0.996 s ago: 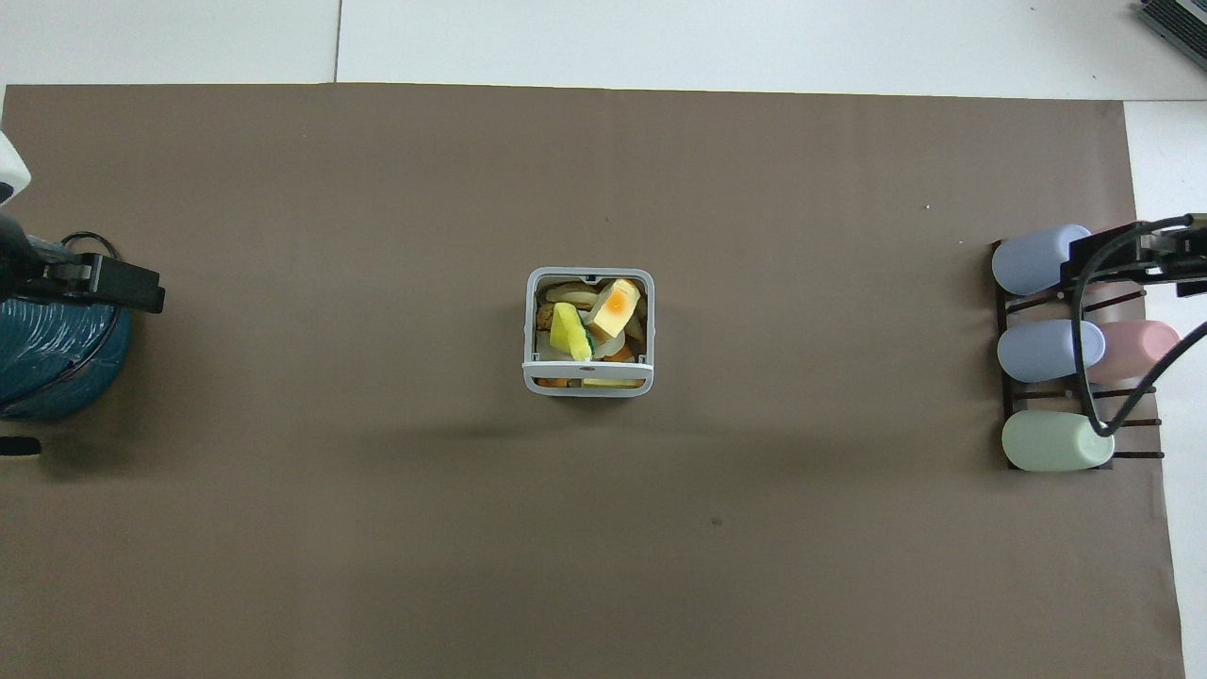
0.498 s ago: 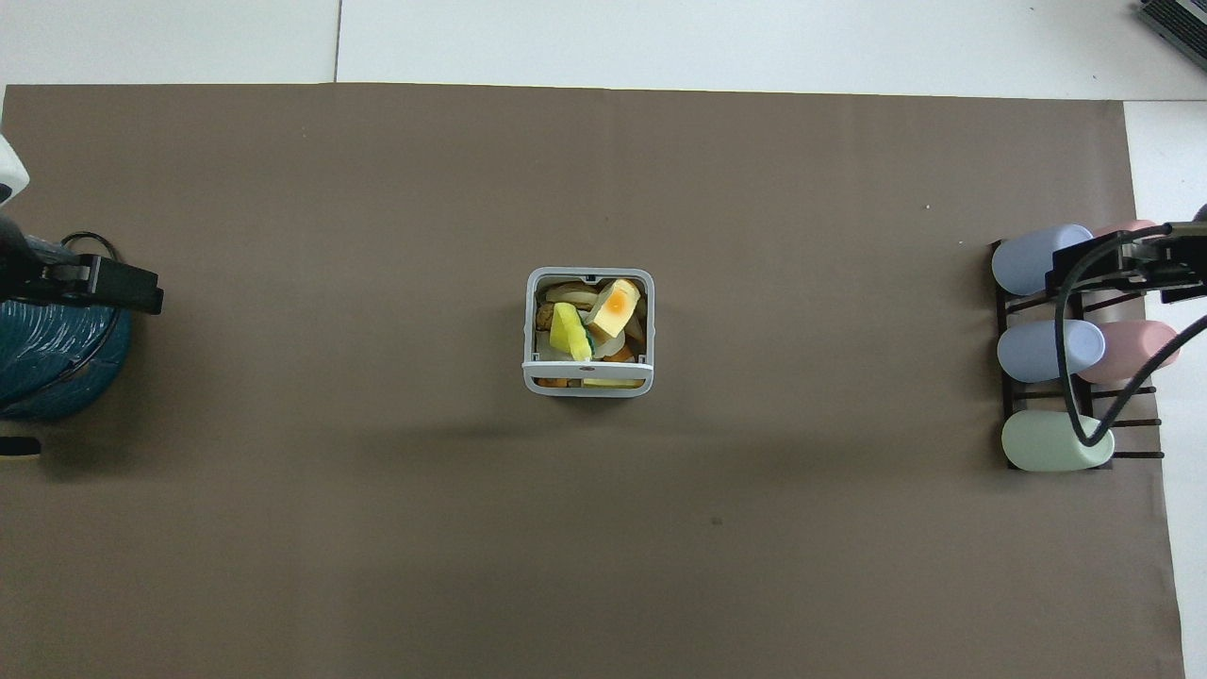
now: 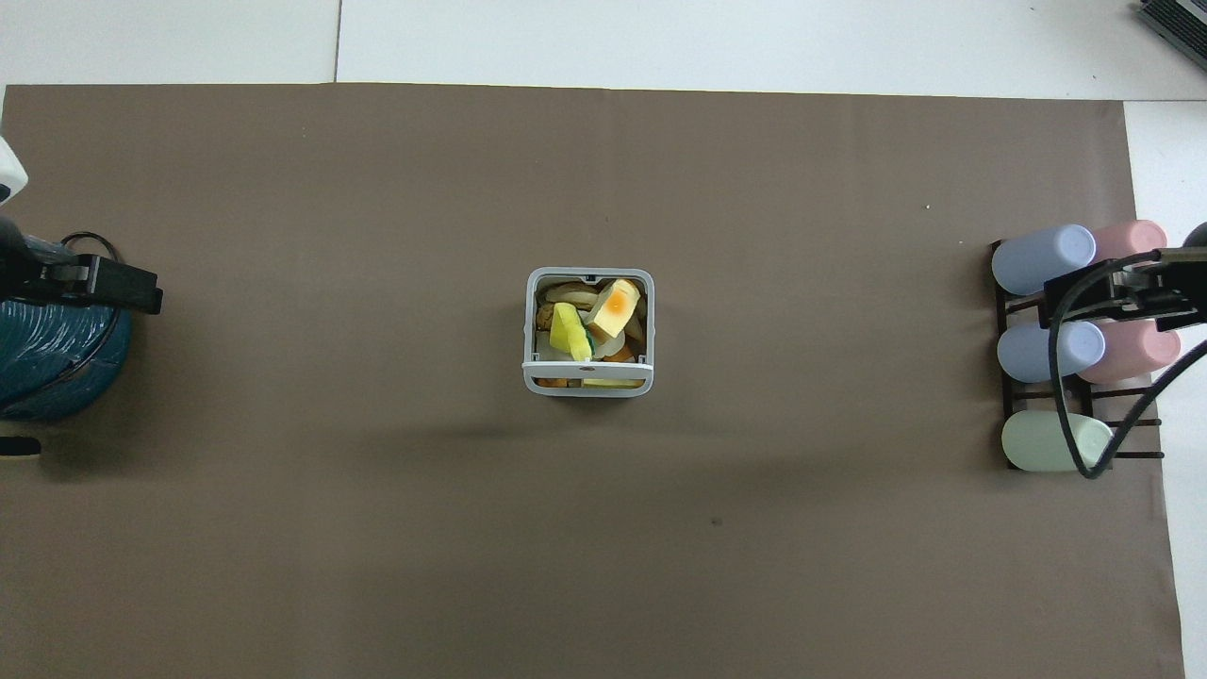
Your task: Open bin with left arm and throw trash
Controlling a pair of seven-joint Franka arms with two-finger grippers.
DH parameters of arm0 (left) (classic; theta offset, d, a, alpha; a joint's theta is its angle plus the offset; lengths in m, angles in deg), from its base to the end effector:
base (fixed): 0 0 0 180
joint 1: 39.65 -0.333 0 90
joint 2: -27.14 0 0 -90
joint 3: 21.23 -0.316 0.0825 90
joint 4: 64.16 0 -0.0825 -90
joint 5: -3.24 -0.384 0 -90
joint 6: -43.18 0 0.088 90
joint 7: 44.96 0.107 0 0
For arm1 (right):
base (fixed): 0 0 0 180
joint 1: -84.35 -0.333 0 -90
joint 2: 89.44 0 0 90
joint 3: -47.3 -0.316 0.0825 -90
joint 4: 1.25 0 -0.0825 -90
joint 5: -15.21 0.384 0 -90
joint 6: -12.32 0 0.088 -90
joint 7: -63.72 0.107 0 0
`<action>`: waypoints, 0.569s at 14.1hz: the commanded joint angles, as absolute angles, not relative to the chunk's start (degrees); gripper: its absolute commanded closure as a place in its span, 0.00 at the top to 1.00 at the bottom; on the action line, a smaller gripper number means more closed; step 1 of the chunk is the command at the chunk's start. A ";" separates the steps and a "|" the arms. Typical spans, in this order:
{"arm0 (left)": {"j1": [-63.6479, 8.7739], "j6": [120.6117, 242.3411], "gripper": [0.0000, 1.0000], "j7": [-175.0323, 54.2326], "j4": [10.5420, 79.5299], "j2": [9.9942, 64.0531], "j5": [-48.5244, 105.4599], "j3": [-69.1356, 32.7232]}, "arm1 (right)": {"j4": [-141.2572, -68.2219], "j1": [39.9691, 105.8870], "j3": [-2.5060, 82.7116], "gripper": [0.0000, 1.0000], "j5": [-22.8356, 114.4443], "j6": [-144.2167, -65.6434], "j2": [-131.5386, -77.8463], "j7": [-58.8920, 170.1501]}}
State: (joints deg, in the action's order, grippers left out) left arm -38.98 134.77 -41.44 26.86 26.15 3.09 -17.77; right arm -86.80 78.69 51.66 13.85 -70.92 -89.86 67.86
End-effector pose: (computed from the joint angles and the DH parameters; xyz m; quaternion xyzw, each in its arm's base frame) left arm 0.5505 -0.0398 0.6281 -0.9977 0.0667 -0.0136 0.0018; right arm 0.5448 0.0098 0.6466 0.9993 -0.0259 -0.0232 0.0132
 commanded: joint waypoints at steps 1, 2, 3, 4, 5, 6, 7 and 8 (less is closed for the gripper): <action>-39.13 135.29 1.00 -41.53 29.00 24.33 2.19 -17.81 | -87.91 78.11 52.75 1.00 13.81 -70.48 -88.74 65.91; -39.13 135.29 1.00 -41.44 29.00 24.33 2.19 -17.81 | -88.26 78.03 52.75 1.00 14.16 -70.30 -88.65 65.91; -39.13 135.38 1.00 -41.44 29.00 24.33 2.19 -17.81 | -88.61 78.29 52.75 1.00 14.51 -70.30 -88.56 66.09; -39.13 135.38 1.00 -41.44 29.00 24.33 2.19 -17.81 | -88.88 78.46 52.75 1.00 14.60 -70.74 -88.47 66.52; -39.13 135.38 1.00 -41.44 29.00 24.33 2.19 -17.81 | -88.88 78.55 52.75 1.00 14.60 -71.00 -88.47 66.35; -39.13 135.47 1.00 -41.44 28.91 24.33 2.19 -17.81 | -88.88 78.47 52.75 1.00 14.60 -71.09 -88.47 66.44; -39.13 135.55 1.00 -41.44 28.91 24.33 2.19 -17.81 | -88.88 78.46 52.67 1.00 14.60 -71.00 -88.39 66.27; -39.13 135.55 1.00 -41.44 28.91 24.33 2.19 -17.81 | -88.88 78.46 52.66 1.00 14.60 -70.92 -88.38 66.26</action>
